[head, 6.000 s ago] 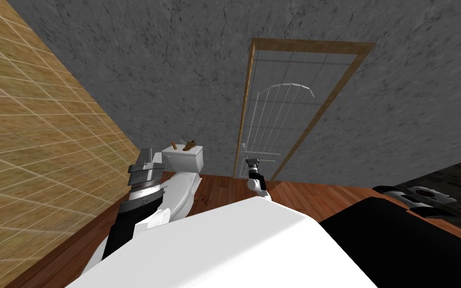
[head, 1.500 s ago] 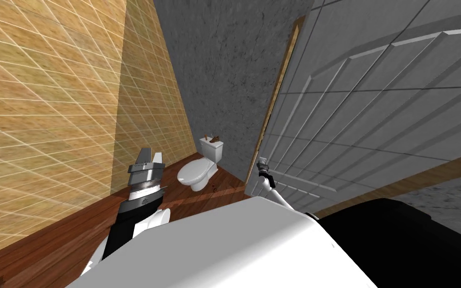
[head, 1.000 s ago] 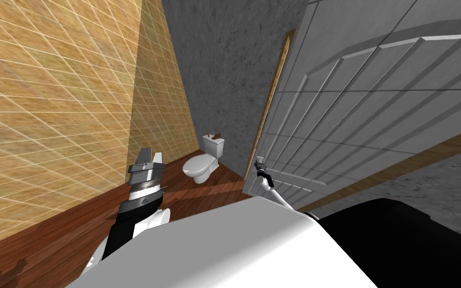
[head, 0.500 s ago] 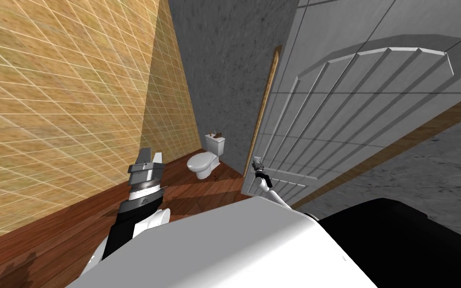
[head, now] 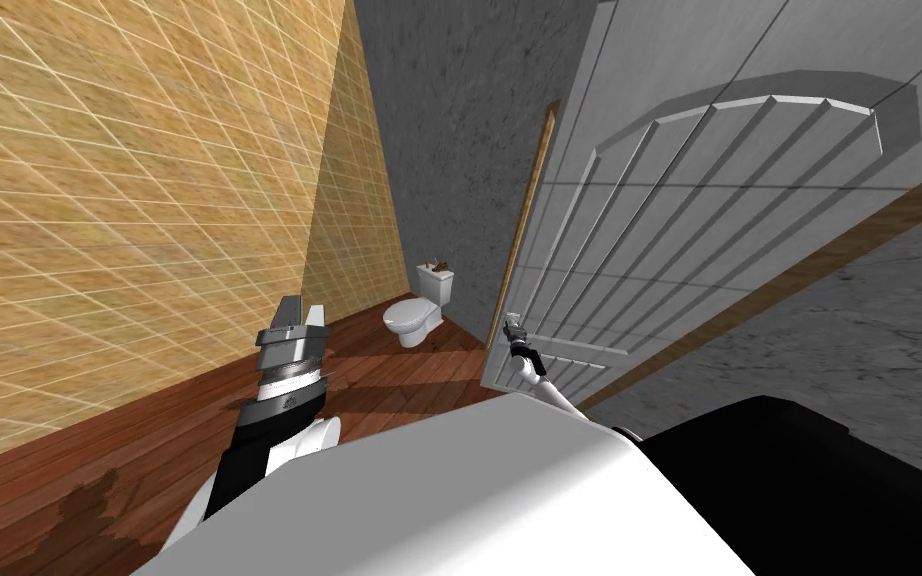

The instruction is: Pull the door open

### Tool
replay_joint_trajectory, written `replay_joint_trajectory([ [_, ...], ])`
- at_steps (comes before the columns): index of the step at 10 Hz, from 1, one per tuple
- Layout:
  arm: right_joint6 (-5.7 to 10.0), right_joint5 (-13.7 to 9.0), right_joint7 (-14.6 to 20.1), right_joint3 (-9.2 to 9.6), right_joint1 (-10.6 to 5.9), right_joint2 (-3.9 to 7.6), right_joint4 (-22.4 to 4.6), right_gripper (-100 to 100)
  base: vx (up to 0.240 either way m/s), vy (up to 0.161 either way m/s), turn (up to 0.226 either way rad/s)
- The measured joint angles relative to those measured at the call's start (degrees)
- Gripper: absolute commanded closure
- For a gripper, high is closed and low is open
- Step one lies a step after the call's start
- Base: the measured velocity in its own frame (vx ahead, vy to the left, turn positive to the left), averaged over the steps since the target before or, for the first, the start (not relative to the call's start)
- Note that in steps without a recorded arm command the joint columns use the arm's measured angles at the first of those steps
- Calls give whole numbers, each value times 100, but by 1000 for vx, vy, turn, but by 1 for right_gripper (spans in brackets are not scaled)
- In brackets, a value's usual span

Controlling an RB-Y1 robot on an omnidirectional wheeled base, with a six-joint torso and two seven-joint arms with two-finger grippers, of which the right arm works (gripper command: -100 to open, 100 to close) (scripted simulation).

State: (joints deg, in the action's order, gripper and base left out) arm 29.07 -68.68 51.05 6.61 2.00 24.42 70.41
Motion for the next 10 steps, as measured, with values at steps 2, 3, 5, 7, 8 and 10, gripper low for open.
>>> replay_joint_trajectory([
  [2, -5, 46, 105, 111, 64, 70, 60, 100, -193, -24, 86],
  [3, -6, 64, 161, 159, 68, 105, 82, 100, -211, -26, 94],
  [5, -17, 97, 253, 241, 95, 177, 149, 100, -161, -15, 53],
  [7, -26, 109, 292, 292, 124, 204, 150, 100, -152, -39, 104],
  [8, -11, 122, 339, 331, 141, 239, 183, 100, -197, -43, 125],
  [10, 11, 153, 433, 417, 162, 322, 238, 100, -212, -44, 103],
])
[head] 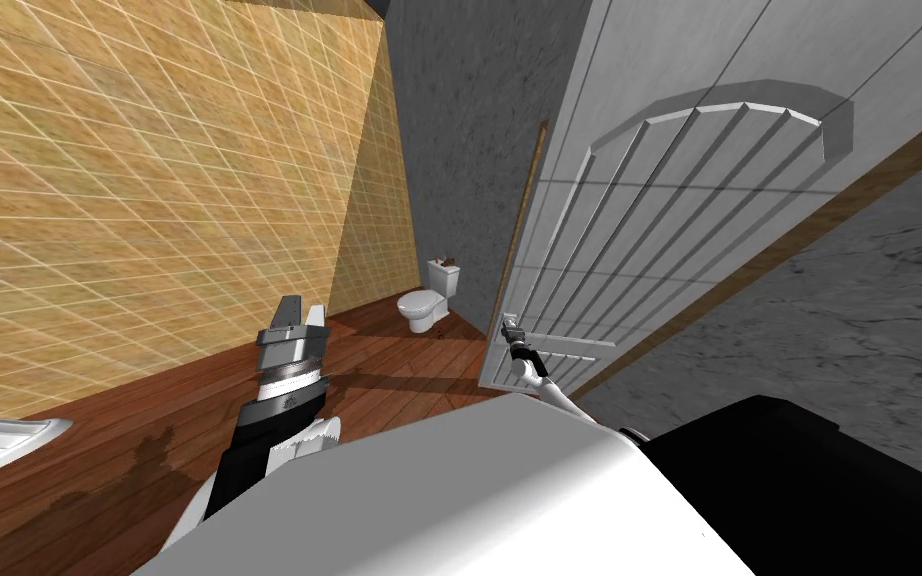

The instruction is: Pull the door open

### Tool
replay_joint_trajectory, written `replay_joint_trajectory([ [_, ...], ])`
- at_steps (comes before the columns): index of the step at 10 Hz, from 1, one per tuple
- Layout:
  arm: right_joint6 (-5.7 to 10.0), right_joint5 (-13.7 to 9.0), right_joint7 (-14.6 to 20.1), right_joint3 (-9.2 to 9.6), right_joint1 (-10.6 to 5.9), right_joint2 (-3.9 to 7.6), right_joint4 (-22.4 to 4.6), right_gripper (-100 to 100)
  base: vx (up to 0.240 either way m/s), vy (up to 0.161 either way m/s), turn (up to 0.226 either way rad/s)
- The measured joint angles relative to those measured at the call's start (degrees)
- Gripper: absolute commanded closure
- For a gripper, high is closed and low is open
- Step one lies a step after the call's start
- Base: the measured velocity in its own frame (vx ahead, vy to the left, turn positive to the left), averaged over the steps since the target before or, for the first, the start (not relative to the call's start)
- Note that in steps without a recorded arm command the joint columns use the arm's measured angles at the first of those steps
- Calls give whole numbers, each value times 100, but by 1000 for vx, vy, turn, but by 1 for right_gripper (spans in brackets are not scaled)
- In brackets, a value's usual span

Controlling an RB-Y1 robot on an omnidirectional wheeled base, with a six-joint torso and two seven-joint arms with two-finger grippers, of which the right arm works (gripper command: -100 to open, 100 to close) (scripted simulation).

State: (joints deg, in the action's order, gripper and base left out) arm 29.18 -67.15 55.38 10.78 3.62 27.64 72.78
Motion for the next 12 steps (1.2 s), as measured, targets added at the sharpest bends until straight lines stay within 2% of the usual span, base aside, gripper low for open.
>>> replay_joint_trajectory([
  [6, 53, 96, 317, 304, 143, 263, 164, 100, -197, -36, 109],
  [8, 45, 112, 369, 367, 175, 291, 181, 100, -101, -14, 57],
  [12, 107, 156, 528, 496, 196, 440, 228, 100, -178, -41, 105],
])
